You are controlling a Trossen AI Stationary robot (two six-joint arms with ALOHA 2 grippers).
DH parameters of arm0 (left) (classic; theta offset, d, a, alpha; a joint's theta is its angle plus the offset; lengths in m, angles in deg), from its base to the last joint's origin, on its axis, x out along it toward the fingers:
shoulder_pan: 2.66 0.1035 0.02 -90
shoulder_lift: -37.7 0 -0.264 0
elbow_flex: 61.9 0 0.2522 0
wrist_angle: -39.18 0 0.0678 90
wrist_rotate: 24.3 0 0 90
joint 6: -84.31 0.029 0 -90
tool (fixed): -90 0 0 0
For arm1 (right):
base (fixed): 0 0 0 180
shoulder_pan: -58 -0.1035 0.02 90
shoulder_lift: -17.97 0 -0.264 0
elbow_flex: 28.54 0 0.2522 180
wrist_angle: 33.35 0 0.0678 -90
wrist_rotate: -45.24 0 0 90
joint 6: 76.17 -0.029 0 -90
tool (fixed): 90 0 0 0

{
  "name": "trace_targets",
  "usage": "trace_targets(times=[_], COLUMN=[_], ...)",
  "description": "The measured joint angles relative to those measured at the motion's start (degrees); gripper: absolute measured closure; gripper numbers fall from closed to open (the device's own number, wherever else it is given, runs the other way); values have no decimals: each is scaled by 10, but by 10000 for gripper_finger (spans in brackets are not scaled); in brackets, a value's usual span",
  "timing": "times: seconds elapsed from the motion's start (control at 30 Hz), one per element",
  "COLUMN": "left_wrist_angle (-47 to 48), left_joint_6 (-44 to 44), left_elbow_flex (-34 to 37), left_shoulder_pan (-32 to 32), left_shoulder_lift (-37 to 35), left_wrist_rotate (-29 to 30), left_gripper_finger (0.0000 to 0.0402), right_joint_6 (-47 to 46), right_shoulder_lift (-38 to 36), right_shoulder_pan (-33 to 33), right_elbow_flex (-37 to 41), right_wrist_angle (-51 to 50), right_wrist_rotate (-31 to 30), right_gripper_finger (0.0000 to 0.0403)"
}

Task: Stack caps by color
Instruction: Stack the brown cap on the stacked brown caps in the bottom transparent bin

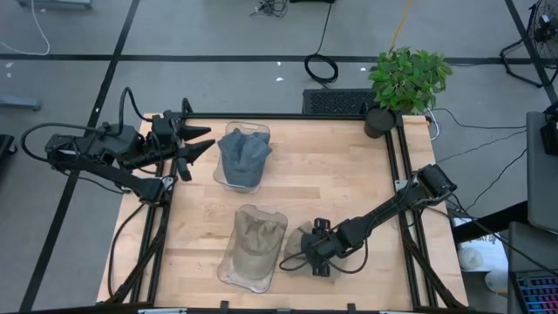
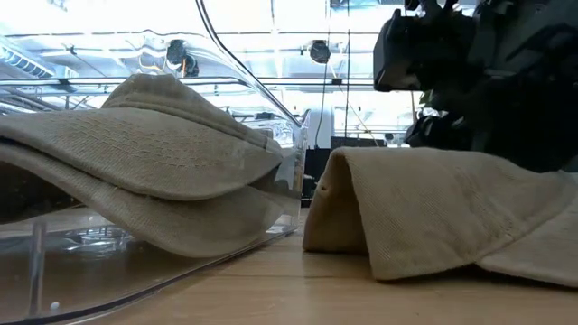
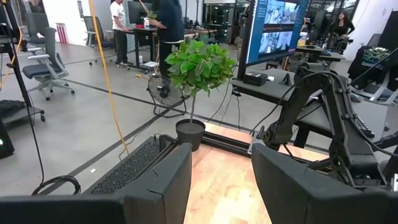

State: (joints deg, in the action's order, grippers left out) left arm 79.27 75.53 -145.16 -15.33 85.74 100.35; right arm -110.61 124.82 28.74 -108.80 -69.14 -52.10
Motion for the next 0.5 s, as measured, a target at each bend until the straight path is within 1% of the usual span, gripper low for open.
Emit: trace_targets(times=[0.1,0.2,0.27,0.4,0.43,0.5], left_wrist_angle=[0,0,0,0,0,0], left_joint_6=[0,0,0,0,0,0], left_elbow_flex=[0,0,0,0,0,0], left_shoulder_pan=[0,0,0,0,0,0], left_shoulder_lift=[0,0,0,0,0,0], left_wrist_rotate=[0,0,0,0,0,0], left_gripper_finger=[227,227,227,227,227,227], right_joint_6=[2,6,11,41,50,56], right_shoulder_lift=[-4,-4,-4,-4,-4,-4], right_shoulder_pan=[0,0,0,0,0,0], right_elbow_flex=[0,0,0,0,0,0], right_wrist_angle=[-5,-7,-6,-7,-6,-6], right_wrist_rotate=[0,0,0,1,0,0], right_gripper_finger=[183,232,274,375,388,391])
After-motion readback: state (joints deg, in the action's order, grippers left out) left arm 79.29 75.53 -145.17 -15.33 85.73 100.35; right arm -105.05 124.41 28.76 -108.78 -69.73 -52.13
